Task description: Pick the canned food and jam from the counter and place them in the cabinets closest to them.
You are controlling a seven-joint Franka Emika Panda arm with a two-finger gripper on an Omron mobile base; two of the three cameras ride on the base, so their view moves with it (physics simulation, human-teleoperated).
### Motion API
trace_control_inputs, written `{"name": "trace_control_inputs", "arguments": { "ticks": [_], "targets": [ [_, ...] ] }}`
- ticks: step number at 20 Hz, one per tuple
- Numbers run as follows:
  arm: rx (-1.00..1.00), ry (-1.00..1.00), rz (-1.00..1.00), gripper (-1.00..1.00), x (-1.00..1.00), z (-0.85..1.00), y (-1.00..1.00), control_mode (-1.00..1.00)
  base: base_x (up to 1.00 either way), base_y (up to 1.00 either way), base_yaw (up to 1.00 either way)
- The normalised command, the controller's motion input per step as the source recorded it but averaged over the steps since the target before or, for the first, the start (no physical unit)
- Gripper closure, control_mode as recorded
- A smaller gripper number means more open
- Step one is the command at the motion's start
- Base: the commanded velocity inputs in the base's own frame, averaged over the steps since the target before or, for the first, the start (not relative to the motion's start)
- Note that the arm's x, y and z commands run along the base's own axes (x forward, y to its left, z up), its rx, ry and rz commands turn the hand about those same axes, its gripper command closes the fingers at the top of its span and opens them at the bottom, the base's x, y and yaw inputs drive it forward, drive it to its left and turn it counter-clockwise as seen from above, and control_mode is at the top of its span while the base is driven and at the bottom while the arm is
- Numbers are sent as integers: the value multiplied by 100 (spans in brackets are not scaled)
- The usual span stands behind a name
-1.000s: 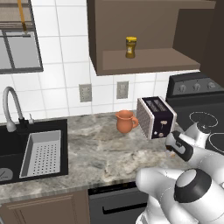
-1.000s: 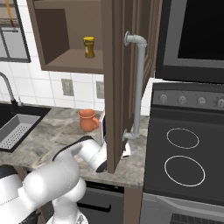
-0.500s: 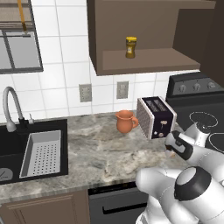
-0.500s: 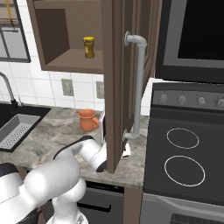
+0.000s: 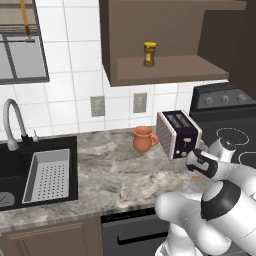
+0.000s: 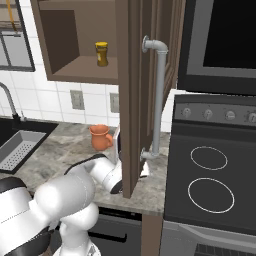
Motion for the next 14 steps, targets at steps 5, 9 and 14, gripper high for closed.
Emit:
{"name": "trace_control_inputs", "arguments": {
  "ticks": [5,9,14],
  "targets": [
    [0,0,-2,-100,6,0,0,-100,0,0,0],
    [0,0,0,-100,0,0,0,-100,0,0,0],
    [0,0,0,-100,0,-5,0,-100,0,0,0]
  ]
}}
